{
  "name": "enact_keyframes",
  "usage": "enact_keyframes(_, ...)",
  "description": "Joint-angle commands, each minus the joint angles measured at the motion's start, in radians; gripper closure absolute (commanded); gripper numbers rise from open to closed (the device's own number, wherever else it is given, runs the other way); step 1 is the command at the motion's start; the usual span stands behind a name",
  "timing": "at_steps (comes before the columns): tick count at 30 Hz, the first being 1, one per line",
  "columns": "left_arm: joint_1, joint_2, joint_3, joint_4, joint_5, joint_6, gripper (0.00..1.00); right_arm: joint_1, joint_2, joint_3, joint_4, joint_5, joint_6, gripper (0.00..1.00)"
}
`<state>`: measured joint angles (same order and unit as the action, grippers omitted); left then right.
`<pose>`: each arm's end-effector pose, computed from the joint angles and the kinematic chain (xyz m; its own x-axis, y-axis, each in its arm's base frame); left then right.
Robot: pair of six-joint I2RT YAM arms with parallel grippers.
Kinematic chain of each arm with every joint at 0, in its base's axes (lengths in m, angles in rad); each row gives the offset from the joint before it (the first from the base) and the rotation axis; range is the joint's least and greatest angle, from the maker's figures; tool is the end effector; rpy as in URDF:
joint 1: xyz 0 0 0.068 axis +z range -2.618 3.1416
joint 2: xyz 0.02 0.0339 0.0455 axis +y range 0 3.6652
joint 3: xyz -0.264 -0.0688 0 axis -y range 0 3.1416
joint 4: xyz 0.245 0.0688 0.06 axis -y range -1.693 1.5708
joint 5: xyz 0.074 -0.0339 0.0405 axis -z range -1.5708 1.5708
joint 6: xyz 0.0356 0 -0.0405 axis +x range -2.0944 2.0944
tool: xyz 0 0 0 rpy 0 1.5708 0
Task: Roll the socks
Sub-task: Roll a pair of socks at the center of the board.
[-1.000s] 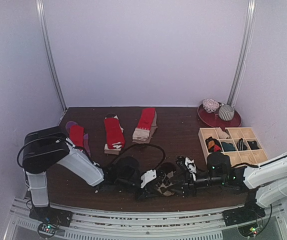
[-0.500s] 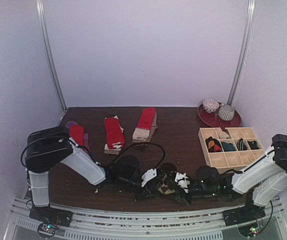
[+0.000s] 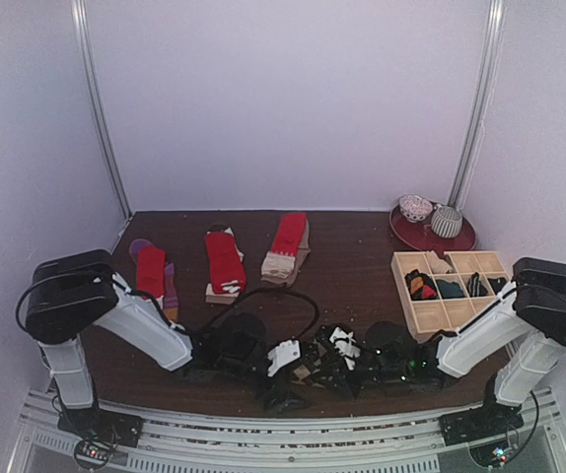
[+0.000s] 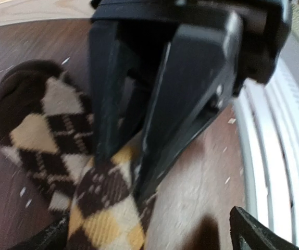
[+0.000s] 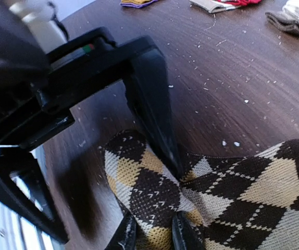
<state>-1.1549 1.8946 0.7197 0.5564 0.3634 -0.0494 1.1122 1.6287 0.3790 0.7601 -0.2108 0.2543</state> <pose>0.1263 -0.3173 0.0987 -0.2820 0.5242 -0.8036 0.9593 0.1388 -0.2461 0.1109 0.2414 0.1123 -0.4426 -0.3409 -0.8294 -0.8754 0.3648 0.3173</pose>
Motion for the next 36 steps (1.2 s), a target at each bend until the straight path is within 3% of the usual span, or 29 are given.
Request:
enact_keyframes(1,0.021,-0.123,-0.104,-0.034,-0.282,0.111,0.02,-0.005,0.085,-0.022,-0.249,-0.165,0.220,0.81)
enact_keyframes(6,0.021,-0.250,-0.194,0.167,-0.271,0.264,0.02,-0.062,0.101,-0.035,-0.239,-0.314,0.376,0.80)
enact_keyframes(11,0.016,-0.215,-0.130,0.162,-0.146,0.341,0.14,-0.119,0.075,-0.069,-0.254,-0.353,0.415,0.80)
enact_keyframes(20,-0.024,-0.114,-0.059,0.095,0.030,0.390,0.24,-0.158,0.091,-0.045,-0.335,-0.382,0.358,0.80)
enact_keyframes(36,-0.035,0.022,0.035,-0.023,-0.053,0.399,0.50,-0.206,0.092,-0.027,-0.396,-0.441,0.288,0.80)
